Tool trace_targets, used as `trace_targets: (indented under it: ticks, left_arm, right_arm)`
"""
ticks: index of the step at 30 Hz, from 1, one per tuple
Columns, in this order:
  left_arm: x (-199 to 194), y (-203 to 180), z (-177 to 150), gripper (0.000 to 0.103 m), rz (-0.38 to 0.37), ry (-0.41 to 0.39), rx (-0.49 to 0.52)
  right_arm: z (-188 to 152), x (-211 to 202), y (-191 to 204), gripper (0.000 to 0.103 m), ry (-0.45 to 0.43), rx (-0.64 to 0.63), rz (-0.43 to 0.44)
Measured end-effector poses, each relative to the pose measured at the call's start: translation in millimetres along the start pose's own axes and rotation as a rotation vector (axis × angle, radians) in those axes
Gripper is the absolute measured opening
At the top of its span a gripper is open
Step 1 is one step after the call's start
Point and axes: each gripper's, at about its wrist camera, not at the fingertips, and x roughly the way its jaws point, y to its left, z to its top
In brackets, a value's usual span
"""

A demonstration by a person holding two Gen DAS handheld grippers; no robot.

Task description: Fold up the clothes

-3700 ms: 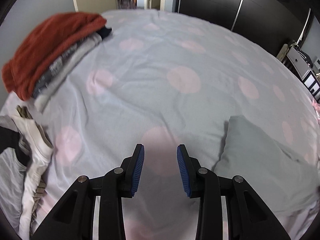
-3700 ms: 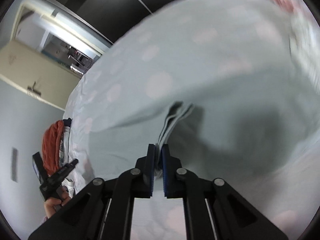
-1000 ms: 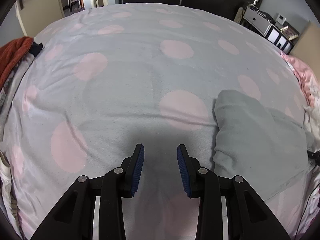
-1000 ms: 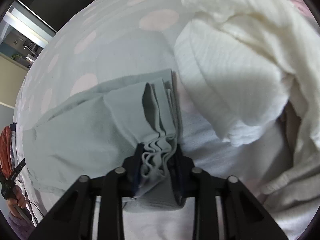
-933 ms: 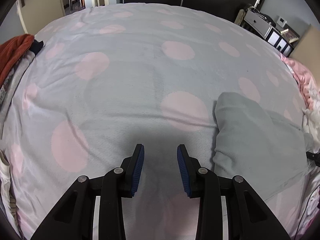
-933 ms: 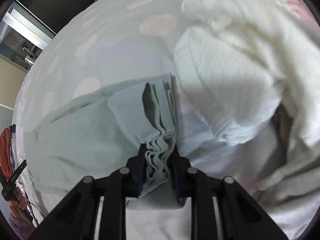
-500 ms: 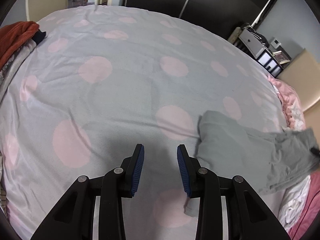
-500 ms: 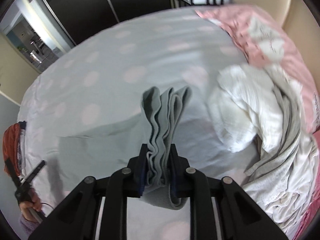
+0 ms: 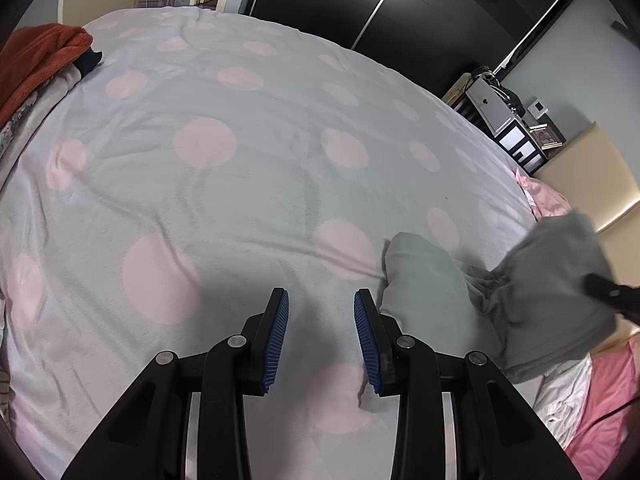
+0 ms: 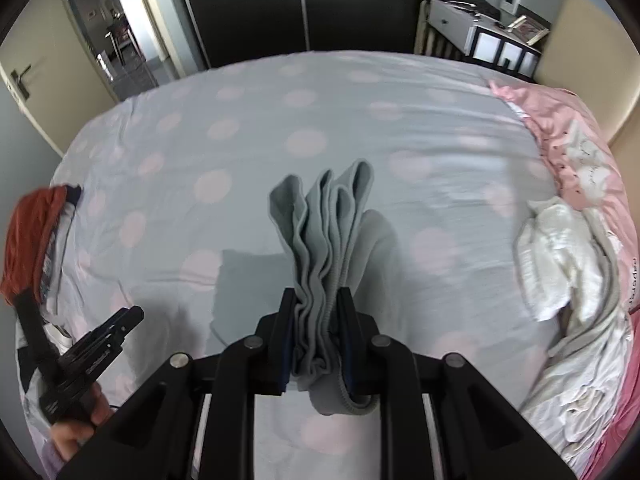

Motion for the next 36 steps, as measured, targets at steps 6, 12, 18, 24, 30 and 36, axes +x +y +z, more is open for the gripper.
trace_targets:
  ticks: [6,12,18,24,30,36]
  left_arm:
    - [1.8,-0.9,-0.5,0.036,-0.017,0.023,0.013]
    - [6.8,-0.4,0.5,0.036,-0.026,0.032,0.032]
    - [11.5,-3.2,5.4,0.036,-0.033,0.044,0.018]
    - [3.6,-22.3,-0.2,0.036,-0.033,0.029,0.059]
    - [-2.9,-54.1,-11.1,0.036,-0.076,0.014,0.12]
    - [12.9,-91.8,-22.3,0.035,-0.1,0.011,0.219]
  right_arm:
    - [-19.8,63.8,47.6,0.018,0.065,-0.021,0.006]
    - [-33.3,105.9,66.4,0.019,0.125,-0.037,0.017]
    - [-34.4,99.1,63.4,0.027,0.155,-0.047,0.098]
    - [-40.1,57.7,32.1,0.027,0.105,0.031,0.236]
    - [-74.3,28.6,-18.4,0.026,-0.017,0.044,0.2]
    - [-102.1,40.3,-60.9,0.02,-0.084,0.055,0.147]
